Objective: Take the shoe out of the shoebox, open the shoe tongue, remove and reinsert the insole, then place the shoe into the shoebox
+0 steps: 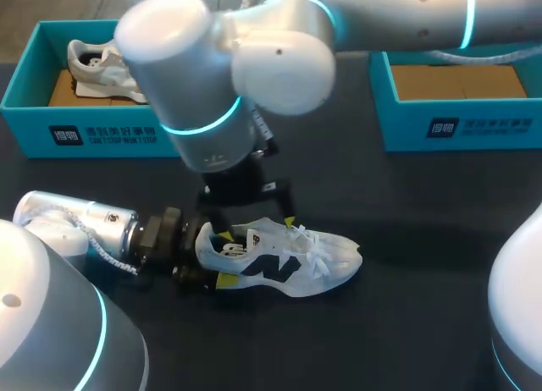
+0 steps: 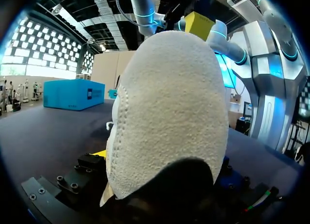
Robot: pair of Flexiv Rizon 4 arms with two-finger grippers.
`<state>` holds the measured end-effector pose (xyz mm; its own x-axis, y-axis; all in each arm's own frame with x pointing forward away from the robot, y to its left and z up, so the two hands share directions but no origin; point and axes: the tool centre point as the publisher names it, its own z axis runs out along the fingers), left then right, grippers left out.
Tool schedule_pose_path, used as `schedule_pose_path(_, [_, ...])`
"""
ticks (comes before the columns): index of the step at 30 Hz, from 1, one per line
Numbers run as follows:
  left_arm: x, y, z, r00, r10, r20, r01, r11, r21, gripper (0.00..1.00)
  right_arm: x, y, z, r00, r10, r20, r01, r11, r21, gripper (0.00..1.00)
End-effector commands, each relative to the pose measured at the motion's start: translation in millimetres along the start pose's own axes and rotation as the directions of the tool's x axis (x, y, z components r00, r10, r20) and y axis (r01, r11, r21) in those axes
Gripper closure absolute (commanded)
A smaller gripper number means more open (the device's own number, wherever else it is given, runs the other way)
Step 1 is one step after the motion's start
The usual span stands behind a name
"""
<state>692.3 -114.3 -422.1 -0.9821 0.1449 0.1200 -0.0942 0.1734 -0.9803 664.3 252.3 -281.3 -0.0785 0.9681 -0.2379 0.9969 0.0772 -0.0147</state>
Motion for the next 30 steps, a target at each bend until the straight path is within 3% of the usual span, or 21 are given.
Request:
schedule_pose_path(1, [-1.7,2,1,1.0,0.0,0.003,0.0,1.0,0.0,1.0,20.3,-3.1,7,0.833,0.404,0.379,-0.404,0.911,-0.082,0.0])
schedule_pose_path(7, [-1.7,2,1,1.0,0.0,0.003,0.0,1.0,0.0,1.0,23.0,-1.9,13,0.782,0.442,0.439,-0.451,0.888,-0.09,0.0])
schedule_pose_path(20, [-1.7,2,1,1.0,0.0,0.003,0.0,1.0,0.0,1.0,15.5,3.5,26,0.704,0.535,0.466,-0.55,0.827,-0.118,0.0])
schedule_pose_path(30, [-1.7,2,1,1.0,0.0,0.003,0.0,1.0,0.0,1.0,9.4,12.5,32,0.699,0.572,0.43,-0.575,0.807,-0.137,0.0])
